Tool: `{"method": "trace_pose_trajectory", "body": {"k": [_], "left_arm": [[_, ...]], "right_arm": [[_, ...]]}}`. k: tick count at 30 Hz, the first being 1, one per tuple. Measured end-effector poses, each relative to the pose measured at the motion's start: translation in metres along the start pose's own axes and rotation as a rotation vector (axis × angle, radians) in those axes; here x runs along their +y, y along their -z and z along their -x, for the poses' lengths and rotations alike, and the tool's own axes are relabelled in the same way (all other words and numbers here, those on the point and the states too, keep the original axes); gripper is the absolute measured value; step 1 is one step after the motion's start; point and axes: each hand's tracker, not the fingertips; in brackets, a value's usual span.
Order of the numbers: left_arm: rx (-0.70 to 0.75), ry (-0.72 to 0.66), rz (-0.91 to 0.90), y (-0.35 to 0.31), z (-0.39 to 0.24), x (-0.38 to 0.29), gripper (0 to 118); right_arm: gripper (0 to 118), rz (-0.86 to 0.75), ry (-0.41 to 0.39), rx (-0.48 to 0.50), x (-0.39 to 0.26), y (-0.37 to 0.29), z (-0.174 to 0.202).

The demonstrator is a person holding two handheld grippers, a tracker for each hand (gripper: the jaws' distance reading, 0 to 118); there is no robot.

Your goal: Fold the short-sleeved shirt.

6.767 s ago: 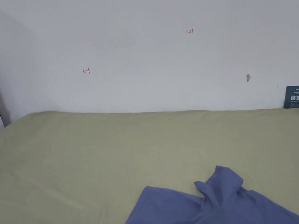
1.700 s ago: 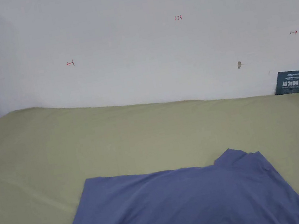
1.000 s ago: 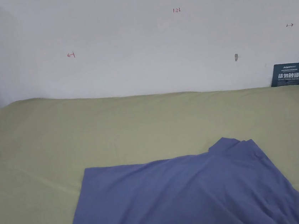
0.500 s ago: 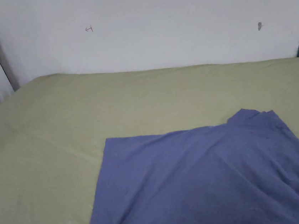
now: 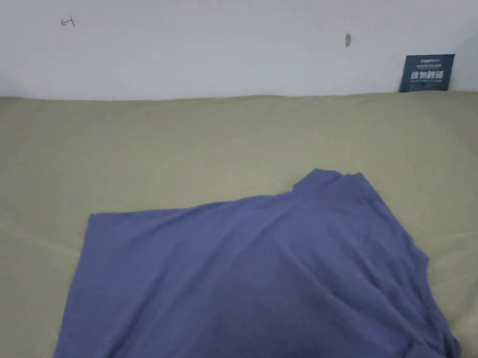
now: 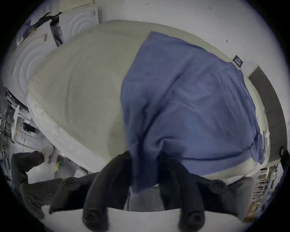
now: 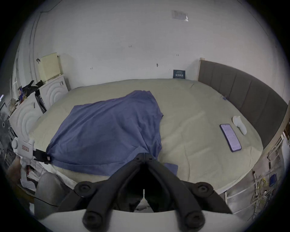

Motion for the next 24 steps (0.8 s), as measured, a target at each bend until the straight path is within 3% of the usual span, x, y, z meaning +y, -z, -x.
{"method": "trace_pose_trajectory", "body": {"k": [1,3,4,5,6,7,11,12,13,14,18,24], "left_arm": [[0.034,-0.001,-0.013,-0.003,-0.001,-0.001,30],[0.029,0.026,-0.058,-0.016,-0.007,-0.004,6],[-0.031,0.023,-0.082,-0.020,-0.005,-0.005,6],[0.001,0.013,-0.072,-0.019,-0.004,-0.006,6],[0.002,0.011,-0.061,-0.017,-0.006,-0.005,6],[0.000,0.016,-0.051,-0.016,-0.007,-0.005,6],[-0.002,0.012,-0.059,-0.017,-0.007,-0.005,6],[-0.003,0.011,-0.058,-0.017,-0.008,-0.005,6],[-0.004,0.016,-0.056,-0.017,-0.008,-0.005,6],[-0.005,0.019,-0.057,-0.016,-0.008,-0.005,6],[-0.017,0.015,-0.057,-0.017,-0.005,-0.005,6],[-0.030,0.034,-0.082,-0.035,-0.008,0.001,6]], "right_arm": [[0,0.028,0.016,0.008,0.000,0.007,-0.003],[4,0.092,0.048,0.026,-0.001,0.020,-0.013],[20,0.140,0.053,0.032,-0.002,0.029,-0.018],[55,0.187,0.052,0.054,-0.003,0.039,-0.022],[80,0.227,0.042,0.069,-0.005,0.049,-0.025],[89,0.288,0.018,0.069,-0.007,0.058,-0.028],[81,0.349,-0.139,0.039,-0.020,0.085,-0.021],[72,0.372,-0.162,0.031,-0.023,0.090,-0.019],[48,0.393,-0.168,0.027,-0.027,0.095,-0.017],[1,0.417,-0.174,0.020,-0.029,0.099,-0.015],[1,0.388,-0.085,0.018,-0.033,0.093,-0.014],[1,0.337,-0.090,0.005,-0.009,0.071,-0.012]]}}
